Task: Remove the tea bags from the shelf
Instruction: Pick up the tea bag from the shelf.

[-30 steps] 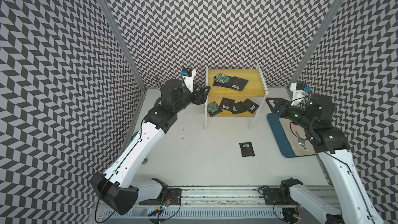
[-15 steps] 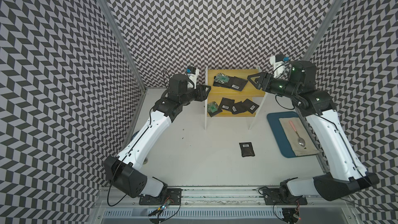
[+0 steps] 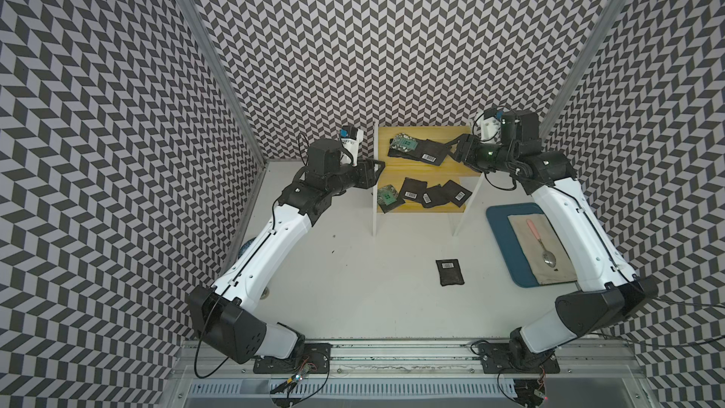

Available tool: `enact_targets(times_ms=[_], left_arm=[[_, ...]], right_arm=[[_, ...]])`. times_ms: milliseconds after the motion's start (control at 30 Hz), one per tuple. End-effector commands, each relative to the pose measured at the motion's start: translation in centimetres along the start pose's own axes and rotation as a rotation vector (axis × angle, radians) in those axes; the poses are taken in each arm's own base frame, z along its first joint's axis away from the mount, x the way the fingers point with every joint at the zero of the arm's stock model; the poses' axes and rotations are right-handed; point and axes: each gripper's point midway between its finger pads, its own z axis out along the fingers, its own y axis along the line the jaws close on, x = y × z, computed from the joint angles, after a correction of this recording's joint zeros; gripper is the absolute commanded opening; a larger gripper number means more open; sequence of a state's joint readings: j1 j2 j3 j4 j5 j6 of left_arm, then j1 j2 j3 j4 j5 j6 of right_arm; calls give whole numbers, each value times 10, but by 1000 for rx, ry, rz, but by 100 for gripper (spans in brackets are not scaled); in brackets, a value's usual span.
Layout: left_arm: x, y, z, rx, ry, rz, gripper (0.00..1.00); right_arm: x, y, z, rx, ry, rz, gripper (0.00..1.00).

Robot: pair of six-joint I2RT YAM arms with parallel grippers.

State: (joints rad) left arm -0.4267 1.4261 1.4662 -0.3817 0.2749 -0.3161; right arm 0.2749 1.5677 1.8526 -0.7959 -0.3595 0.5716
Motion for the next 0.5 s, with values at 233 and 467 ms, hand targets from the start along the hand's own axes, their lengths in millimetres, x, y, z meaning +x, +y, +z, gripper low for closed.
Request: enact_targets(times_ms=[233, 467], left_arm=[[-2, 0, -8, 3, -9, -8, 54], [-3, -2, -10, 11, -15, -10, 54]], right_arm=[[21, -2, 24, 11, 65, 25, 56], [31, -6, 35, 5, 70, 62, 50]])
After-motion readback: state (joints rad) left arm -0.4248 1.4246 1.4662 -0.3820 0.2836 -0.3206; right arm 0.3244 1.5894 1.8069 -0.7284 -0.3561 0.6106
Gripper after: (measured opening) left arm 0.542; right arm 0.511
